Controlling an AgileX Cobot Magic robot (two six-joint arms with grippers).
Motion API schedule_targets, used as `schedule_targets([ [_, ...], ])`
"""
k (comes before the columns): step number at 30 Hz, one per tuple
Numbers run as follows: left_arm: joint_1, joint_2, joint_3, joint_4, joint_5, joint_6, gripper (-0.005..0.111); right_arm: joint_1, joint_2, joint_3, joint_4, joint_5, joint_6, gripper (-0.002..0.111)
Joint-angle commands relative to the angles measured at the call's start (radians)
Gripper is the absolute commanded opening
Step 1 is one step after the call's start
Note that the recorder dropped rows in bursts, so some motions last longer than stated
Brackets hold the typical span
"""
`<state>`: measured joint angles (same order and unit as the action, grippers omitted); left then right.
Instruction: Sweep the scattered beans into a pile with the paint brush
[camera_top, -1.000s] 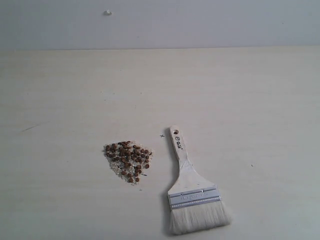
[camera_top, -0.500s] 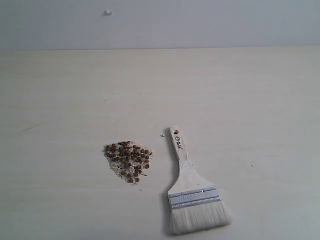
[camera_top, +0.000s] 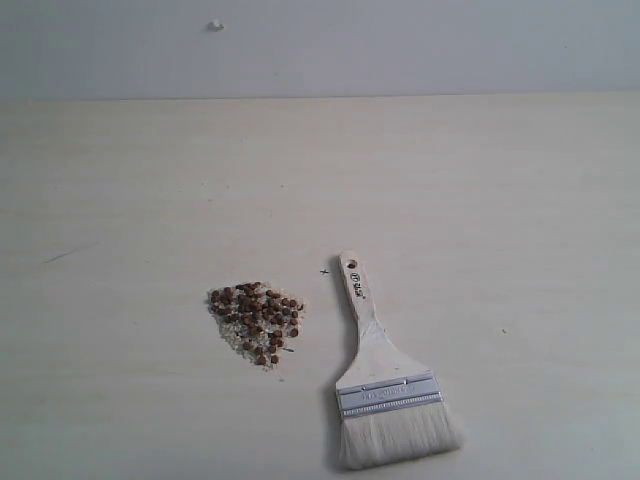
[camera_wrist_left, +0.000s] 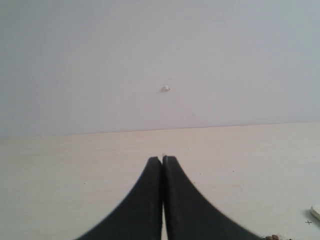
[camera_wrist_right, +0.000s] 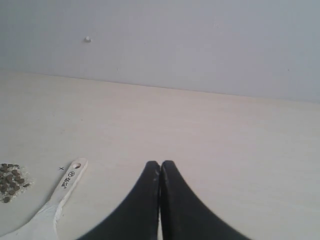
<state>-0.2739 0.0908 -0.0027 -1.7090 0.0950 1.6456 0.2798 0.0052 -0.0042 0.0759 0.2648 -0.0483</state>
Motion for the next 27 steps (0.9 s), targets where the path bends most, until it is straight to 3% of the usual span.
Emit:
schedule_targets([
  [1, -0.008, -0.012, 0.003, -0.004, 0.003, -0.001, 0.0, -0.007, -0.005, 0.004, -0.006, 0.0, -0.001, 0.0],
  [27, -0.003, -0.091, 0.003, -0.033, -0.001, -0.008, 0.0, -0.007, -0.005, 0.004, -0.004, 0.0, -0.001, 0.0],
])
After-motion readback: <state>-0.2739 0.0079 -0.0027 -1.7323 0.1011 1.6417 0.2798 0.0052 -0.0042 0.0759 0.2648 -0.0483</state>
